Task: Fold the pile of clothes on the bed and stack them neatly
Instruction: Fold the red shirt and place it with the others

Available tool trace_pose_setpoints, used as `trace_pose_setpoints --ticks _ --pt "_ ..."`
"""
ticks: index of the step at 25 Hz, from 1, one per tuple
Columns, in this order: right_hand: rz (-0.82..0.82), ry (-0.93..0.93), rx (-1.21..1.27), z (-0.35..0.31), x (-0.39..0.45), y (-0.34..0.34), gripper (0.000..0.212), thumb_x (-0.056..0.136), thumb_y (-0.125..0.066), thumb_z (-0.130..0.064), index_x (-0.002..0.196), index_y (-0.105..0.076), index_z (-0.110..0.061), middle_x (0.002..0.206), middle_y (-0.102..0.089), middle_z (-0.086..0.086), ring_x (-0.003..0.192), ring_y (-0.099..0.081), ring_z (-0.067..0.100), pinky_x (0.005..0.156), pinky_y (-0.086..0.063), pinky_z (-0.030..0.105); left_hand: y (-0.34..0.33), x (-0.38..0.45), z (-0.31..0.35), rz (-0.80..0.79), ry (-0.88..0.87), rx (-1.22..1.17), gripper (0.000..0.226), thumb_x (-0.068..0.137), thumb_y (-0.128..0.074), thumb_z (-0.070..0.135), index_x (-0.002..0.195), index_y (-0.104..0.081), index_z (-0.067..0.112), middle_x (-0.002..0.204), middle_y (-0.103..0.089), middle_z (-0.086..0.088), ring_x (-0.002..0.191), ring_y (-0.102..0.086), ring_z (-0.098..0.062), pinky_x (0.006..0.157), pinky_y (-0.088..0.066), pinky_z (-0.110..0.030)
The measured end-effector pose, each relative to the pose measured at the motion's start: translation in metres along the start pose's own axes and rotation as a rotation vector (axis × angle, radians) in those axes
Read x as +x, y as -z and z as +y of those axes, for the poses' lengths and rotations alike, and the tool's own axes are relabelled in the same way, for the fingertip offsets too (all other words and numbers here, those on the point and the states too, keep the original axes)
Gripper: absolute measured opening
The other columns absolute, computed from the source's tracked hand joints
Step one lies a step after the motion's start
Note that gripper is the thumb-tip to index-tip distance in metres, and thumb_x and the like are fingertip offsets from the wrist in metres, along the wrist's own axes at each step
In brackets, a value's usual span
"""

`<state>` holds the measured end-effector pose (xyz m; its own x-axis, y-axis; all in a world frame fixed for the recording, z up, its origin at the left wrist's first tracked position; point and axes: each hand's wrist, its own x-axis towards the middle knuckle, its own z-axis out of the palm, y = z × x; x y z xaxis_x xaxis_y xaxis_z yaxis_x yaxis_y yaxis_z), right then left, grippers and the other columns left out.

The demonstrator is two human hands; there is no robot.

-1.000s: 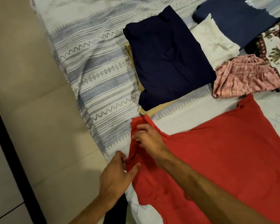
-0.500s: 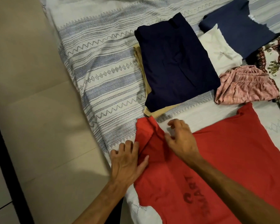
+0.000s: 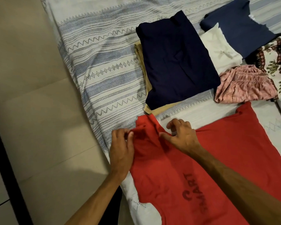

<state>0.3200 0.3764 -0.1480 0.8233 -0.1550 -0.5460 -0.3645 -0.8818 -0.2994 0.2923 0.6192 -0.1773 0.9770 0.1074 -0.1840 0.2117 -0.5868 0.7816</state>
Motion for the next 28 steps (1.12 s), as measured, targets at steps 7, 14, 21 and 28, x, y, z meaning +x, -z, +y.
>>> trace_pose_setpoints --ticks 7,14,21,28 --pt "0.080 0.037 0.002 -0.043 0.015 -0.014 0.022 0.095 -0.061 -0.038 0.110 -0.059 -0.023 0.105 -0.068 0.000 0.105 -0.060 0.028 0.085 -0.038 0.045 0.011 0.003 -0.015 0.113 0.156 -0.062 0.011 0.105 -0.060 0.027 0.102 -0.061 0.016 0.100 -0.063 0.001 0.089 -0.058 -0.013 0.083 -0.052 -0.041" --pt "0.276 0.087 -0.126 -0.020 -0.011 -0.006 0.036 0.097 -0.054 -0.032 0.129 -0.052 -0.015 0.121 -0.057 0.008 0.113 -0.053 0.031 0.090 -0.044 0.052 0.025 -0.009 -0.013 0.081 0.249 -0.075 0.009 0.101 -0.064 0.028 0.098 -0.058 0.021 0.088 -0.067 0.008 0.083 -0.066 -0.011 0.078 -0.055 -0.036" --pt "0.425 -0.143 -0.061 0.101 -0.158 -0.056 0.046 0.088 -0.050 -0.038 0.124 -0.056 -0.010 0.113 -0.058 0.014 0.105 -0.055 0.039 0.083 -0.050 0.053 0.018 -0.182 -0.017 -0.274 0.356 -0.176 0.019 0.097 -0.066 0.046 0.103 -0.069 0.028 0.088 -0.076 0.015 0.082 -0.072 -0.001 0.077 -0.056 -0.020" --pt "0.135 -0.373 0.179 0.223 -0.342 -0.171 0.066 0.080 -0.080 -0.038 0.130 -0.050 -0.006 0.118 -0.054 0.016 0.111 -0.054 0.039 0.092 -0.049 0.051 -0.036 -0.358 -0.003 -0.229 0.511 -0.186 0.023 0.091 -0.071 0.056 0.094 -0.074 0.033 0.085 -0.075 0.015 0.086 -0.071 -0.005 0.086 -0.057 -0.033"
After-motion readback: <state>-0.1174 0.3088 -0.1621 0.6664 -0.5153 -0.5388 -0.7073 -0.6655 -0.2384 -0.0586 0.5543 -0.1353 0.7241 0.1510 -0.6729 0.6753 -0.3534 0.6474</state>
